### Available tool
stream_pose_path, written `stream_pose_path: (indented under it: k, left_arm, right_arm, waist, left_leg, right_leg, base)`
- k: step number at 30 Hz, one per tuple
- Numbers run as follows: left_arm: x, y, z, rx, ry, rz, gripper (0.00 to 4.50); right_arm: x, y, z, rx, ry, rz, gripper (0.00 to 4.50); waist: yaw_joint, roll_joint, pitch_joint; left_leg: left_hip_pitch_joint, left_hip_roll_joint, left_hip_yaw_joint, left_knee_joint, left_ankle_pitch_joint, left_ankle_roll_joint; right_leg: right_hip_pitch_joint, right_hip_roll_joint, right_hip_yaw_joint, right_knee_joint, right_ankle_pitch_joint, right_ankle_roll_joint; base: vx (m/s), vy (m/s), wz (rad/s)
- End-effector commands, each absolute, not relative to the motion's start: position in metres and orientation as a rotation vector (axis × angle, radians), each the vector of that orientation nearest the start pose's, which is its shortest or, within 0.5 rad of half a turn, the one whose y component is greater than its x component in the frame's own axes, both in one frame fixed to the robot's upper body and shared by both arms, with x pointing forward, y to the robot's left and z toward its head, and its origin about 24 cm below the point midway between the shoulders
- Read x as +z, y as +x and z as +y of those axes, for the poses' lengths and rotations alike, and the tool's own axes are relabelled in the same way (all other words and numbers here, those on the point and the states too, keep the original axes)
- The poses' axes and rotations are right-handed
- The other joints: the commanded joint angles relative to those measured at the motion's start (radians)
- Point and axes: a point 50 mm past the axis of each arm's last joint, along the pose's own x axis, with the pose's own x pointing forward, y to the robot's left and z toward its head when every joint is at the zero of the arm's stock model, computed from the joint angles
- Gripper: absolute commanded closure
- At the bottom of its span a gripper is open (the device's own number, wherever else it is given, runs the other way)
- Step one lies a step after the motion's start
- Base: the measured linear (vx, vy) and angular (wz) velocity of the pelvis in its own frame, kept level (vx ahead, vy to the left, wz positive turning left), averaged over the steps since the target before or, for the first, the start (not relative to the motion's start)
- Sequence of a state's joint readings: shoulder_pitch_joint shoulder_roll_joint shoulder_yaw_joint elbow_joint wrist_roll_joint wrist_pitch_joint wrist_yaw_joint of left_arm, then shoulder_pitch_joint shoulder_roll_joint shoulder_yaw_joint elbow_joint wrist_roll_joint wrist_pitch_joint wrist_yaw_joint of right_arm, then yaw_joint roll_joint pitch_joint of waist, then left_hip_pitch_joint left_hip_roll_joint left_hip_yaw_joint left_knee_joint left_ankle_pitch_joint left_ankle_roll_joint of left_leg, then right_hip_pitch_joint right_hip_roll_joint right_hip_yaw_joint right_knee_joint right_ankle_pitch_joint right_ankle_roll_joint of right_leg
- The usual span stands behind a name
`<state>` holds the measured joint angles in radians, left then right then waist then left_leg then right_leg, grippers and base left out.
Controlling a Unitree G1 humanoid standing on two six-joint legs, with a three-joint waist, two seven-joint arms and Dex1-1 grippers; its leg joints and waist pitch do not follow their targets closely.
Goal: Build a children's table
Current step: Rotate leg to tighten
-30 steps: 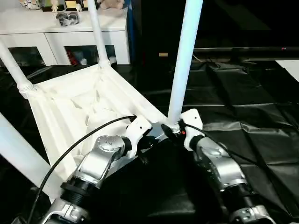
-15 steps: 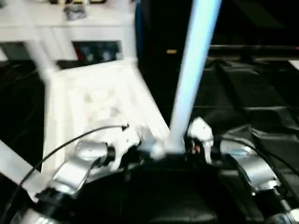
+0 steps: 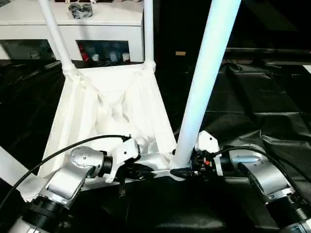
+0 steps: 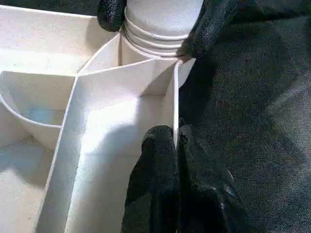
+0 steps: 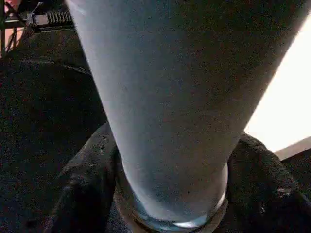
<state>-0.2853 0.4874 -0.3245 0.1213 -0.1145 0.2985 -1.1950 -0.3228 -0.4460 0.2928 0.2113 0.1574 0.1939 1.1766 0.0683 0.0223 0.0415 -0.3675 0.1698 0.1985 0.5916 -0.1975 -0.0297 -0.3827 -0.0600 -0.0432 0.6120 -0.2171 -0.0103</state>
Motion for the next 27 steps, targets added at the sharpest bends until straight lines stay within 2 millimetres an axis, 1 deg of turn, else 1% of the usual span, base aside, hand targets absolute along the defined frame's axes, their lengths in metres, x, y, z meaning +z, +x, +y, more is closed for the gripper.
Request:
stream_pose_path:
  k: [1,2,3,4,5,6,7,8,9,11,12,13,14,15,16,17,18,19,20,21,22,23,24,25,26,27]
  left_arm:
    - [0.04,0.256,0.134,-1.392,0.257,0.473,4.5]
    - [0.039,0.256,0.134,-1.387,0.254,0.472,4.5]
    - [0.038,0.257,0.133,-1.369,0.253,0.469,4.5]
    - [0.038,0.258,0.132,-1.349,0.248,0.468,4.5]
    - [0.037,0.259,0.131,-1.332,0.244,0.465,4.5]
    - [0.037,0.261,0.129,-1.306,0.237,0.462,4.5]
    - [0.037,0.262,0.128,-1.288,0.232,0.459,4.5]
    - [0.036,0.264,0.127,-1.273,0.227,0.457,4.5]
    - [0.036,0.267,0.123,-1.239,0.224,0.454,4.5]
    - [0.036,0.271,0.113,-1.188,0.219,0.452,4.5]
    - [0.037,0.273,0.109,-1.167,0.215,0.453,4.5]
    - [0.037,0.273,0.109,-1.167,0.215,0.453,4.5]
    - [0.037,0.273,0.109,-1.167,0.215,0.453,4.5]
    - [0.037,0.276,0.103,-1.142,0.212,0.446,4.5]
    - [0.037,0.281,0.091,-1.086,0.203,0.431,4.5]
    - [0.038,0.284,0.083,-1.059,0.196,0.424,4.5]
    - [0.038,0.286,0.076,-1.039,0.19,0.414,4.5]
    - [0.039,0.287,0.069,-1.024,0.184,0.404,4.5]
    - [0.041,0.287,0.064,-1.035,0.183,0.395,4.5]
    - [0.041,0.287,0.062,-1.041,0.185,0.391,4.5]
    - [0.042,0.287,0.06,-1.045,0.189,0.387,4.5]
    - [0.042,0.287,0.059,-1.049,0.186,0.387,4.5]
    - [0.042,0.288,0.059,-1.052,0.183,0.387,4.5]
    - [0.043,0.288,0.059,-1.056,0.182,0.386,4.5]
    - [0.043,0.288,0.059,-1.057,0.182,0.386,4.5]
    - [0.044,0.288,0.061,-1.058,0.185,0.387,4.5]
  right_arm:
    - [0.045,0.259,-0.124,1.442,-0.233,0.366,1.75]
    - [0.043,0.257,-0.124,1.437,-0.227,0.368,1.78]
    - [0.041,0.256,-0.124,1.418,-0.215,0.37,1.79]
    - [0.038,0.256,-0.123,1.384,-0.197,0.365,1.8]
    - [0.036,0.256,-0.122,1.349,-0.181,0.36,1.8]
    - [0.033,0.258,-0.122,1.3,-0.177,0.352,1.8]
    - [0.031,0.259,-0.122,1.267,-0.176,0.346,1.8]
    - [0.029,0.261,-0.122,1.235,-0.17,0.345,1.8]
    - [0.023,0.266,-0.121,1.143,-0.181,0.357,1.8]
    - [0.013,0.274,-0.121,0.993,-0.177,0.404,1.8]
    - [0.009,0.276,-0.12,0.941,-0.177,0.424,1.81]
    - [0.009,0.276,-0.12,0.941,-0.177,0.424,1.81]
    - [0.009,0.276,-0.12,0.941,-0.177,0.424,1.81]
    - [0.006,0.278,-0.118,0.884,-0.158,0.439,1.81]
    - [0.002,0.284,-0.111,0.774,-0.112,0.46,1.81]
    - [0.001,0.287,-0.105,0.717,-0.081,0.473,1.81]
    - [0.0,0.289,-0.099,0.68,-0.054,0.481,1.81]
    - [0.0,0.292,-0.09,0.652,-0.023,0.487,1.81]
    - [0.003,0.294,-0.081,0.653,0.006,0.486,1.81]
    - [0.004,0.295,-0.078,0.657,0.015,0.484,1.81]
    - [0.005,0.295,-0.075,0.663,0.02,0.479,1.81]
    - [0.006,0.295,-0.072,0.676,0.007,0.466,1.81]
    - [0.007,0.296,-0.071,0.684,-0.002,0.457,1.81]
    - [0.009,0.295,-0.07,0.703,0.012,0.447,1.46]
    - [0.01,0.295,-0.07,0.711,0.02,0.442,1.11]
    - [0.015,0.295,-0.07,0.735,0.053,0.424,1.11]
  waist:
    - [0.001,-0.013,-0.047]
    - [0.002,-0.014,-0.047]
    - [0.003,-0.011,-0.048]
    - [0.002,-0.012,-0.047]
    - [0.003,-0.01,-0.047]
    - [0.002,-0.011,-0.044]
    - [0.0,-0.011,-0.043]
    - [-0.001,-0.012,-0.043]
    - [-0.007,-0.01,-0.04]
    - [-0.018,-0.008,-0.036]
    - [-0.022,-0.008,-0.036]
    - [-0.026,-0.01,-0.035]
    - [-0.027,-0.011,-0.035]
    - [-0.029,-0.01,-0.034]
    - [-0.033,-0.005,-0.033]
    - [-0.035,-0.006,-0.032]
    - [-0.038,-0.009,-0.032]
    - [-0.042,-0.002,-0.032]
    - [-0.044,-0.004,-0.032]
    - [-0.044,-0.003,-0.034]
    - [-0.042,-0.003,-0.035]
    - [-0.041,-0.001,-0.035]
    - [-0.041,-0.002,-0.035]
    - [-0.04,-0.004,-0.035]
    - [-0.039,-0.004,-0.034]
    - [-0.039,-0.003,-0.034]
  left_leg:
    - [0.013,0.068,-0.031,-0.069,-0.154,0.055]
    - [0.013,0.068,-0.032,-0.069,-0.153,0.054]
    - [0.014,0.069,-0.033,-0.069,-0.151,0.053]
    - [0.014,0.068,-0.032,-0.069,-0.157,0.053]
    - [0.015,0.069,-0.032,-0.07,-0.162,0.049]
    - [0.014,0.068,-0.032,-0.072,-0.175,0.046]
    - [0.015,0.068,-0.033,-0.074,-0.196,0.034]
    - [0.017,0.067,-0.033,-0.074,-0.207,0.028]
    - [0.015,0.066,-0.035,-0.077,-0.23,0.017]
    - [0.017,0.063,-0.039,-0.08,-0.266,-0.005]
    - [0.016,0.062,-0.04,-0.081,-0.273,-0.011]
    - [0.015,0.061,-0.043,-0.083,-0.286,-0.02]
    - [0.016,0.06,-0.044,-0.083,-0.295,-0.02]
    - [0.017,0.061,-0.045,-0.083,-0.309,-0.017]
    - [0.022,0.06,-0.044,-0.083,-0.318,-0.019]
    - [0.025,0.06,-0.042,-0.083,-0.329,-0.023]
    - [0.028,0.055,-0.047,-0.082,-0.343,-0.031]
    - [0.022,0.056,-0.052,-0.085,-0.345,-0.038]
    - [0.017,0.056,-0.054,-0.087,-0.358,-0.039]
    - [0.021,0.056,-0.055,-0.087,-0.366,-0.039]
    - [0.022,0.057,-0.054,-0.088,-0.37,-0.034]
    - [0.023,0.057,-0.053,-0.088,-0.373,-0.034]
    - [0.024,0.057,-0.051,-0.087,-0.374,-0.033]
    - [0.026,0.056,-0.049,-0.087,-0.375,-0.031]
    - [0.026,0.056,-0.049,-0.087,-0.375,-0.029]
    - [0.025,0.057,-0.049,-0.088,-0.377,-0.027]
  right_leg:
    - [0.034,-0.088,0.051,-0.072,-0.147,-0.228]
    - [0.035,-0.088,0.051,-0.072,-0.147,-0.224]
    - [0.035,-0.089,0.05,-0.07,-0.144,-0.224]
    - [0.033,-0.087,0.051,-0.073,-0.147,-0.223]
    - [0.032,-0.089,0.051,-0.074,-0.156,-0.221]
    - [0.031,-0.087,0.051,-0.077,-0.174,-0.219]
    - [0.031,-0.089,0.051,-0.08,-0.213,-0.212]
    - [0.029,-0.089,0.051,-0.081,-0.233,-0.21]
    - [0.03,-0.089,0.05,-0.086,-0.279,-0.201]
    - [0.026,-0.09,0.051,-0.095,-0.369,-0.177]
    - [0.027,-0.089,0.05,-0.095,-0.387,-0.171]
    - [0.028,-0.09,0.048,-0.098,-0.42,-0.157]
    - [0.027,-0.09,0.049,-0.101,-0.437,-0.148]
    - [0.025,-0.092,0.05,-0.104,-0.463,-0.136]
    - [0.018,-0.089,0.053,-0.108,-0.469,-0.133]
    - [0.013,-0.087,0.053,-0.11,-0.479,-0.134]
    - [0.014,-0.09,0.049,-0.114,-0.526,-0.121]
    - [0.019,-0.093,0.048,-0.112,-0.54,-0.112]
    - [0.02,-0.092,0.046,-0.117,-0.547,-0.1]
    - [0.017,-0.092,0.046,-0.117,-0.545,-0.098]
    - [0.014,-0.09,0.049,-0.117,-0.508,-0.099]
    - [0.013,-0.089,0.05,-0.117,-0.5,-0.1]
    - [0.012,-0.088,0.05,-0.118,-0.493,-0.101]
    - [0.009,-0.088,0.052,-0.118,-0.484,-0.106]
    - [0.009,-0.088,0.052,-0.117,-0.484,-0.107]
    - [0.01,-0.089,0.052,-0.118,-0.488,-0.109]
  base:
    - [0.0,0.0,0.0]
    - [0.0,0.0,0.0]
    - [0.0,0.0,0.0]
    - [0.0,0.0,0.0]
    - [0.0,0.0,0.0]
    - [0.0,0.0,0.0]
    - [0.0,0.0,0.0]
    - [0.0,0.0,0.0]
    - [0.0,0.0,0.0]
    - [0.0,0.0,0.0]
    - [0.0,0.0,0.0]
    - [0.0,0.0,0.0]
    - [0.0,0.0,0.0]
    - [0.0,0.0,0.0]
    - [0.0,0.0,0.0]
    - [0.0,0.0,0.0]
    - [0.0,0.0,0.0]
    - [0.0,0.0,0.0]
    - [0.0,0.0,0.0]
    - [0.0,0.0,0.0]
    - [0.0,0.0,0.0]
    - [0.0,0.0,0.0]
    - [0.0,0.0,0.0]
    - [0.0,0.0,0.0]
    - [0.0,0.0,0.0]
    - [0.0,0.0,0.0]
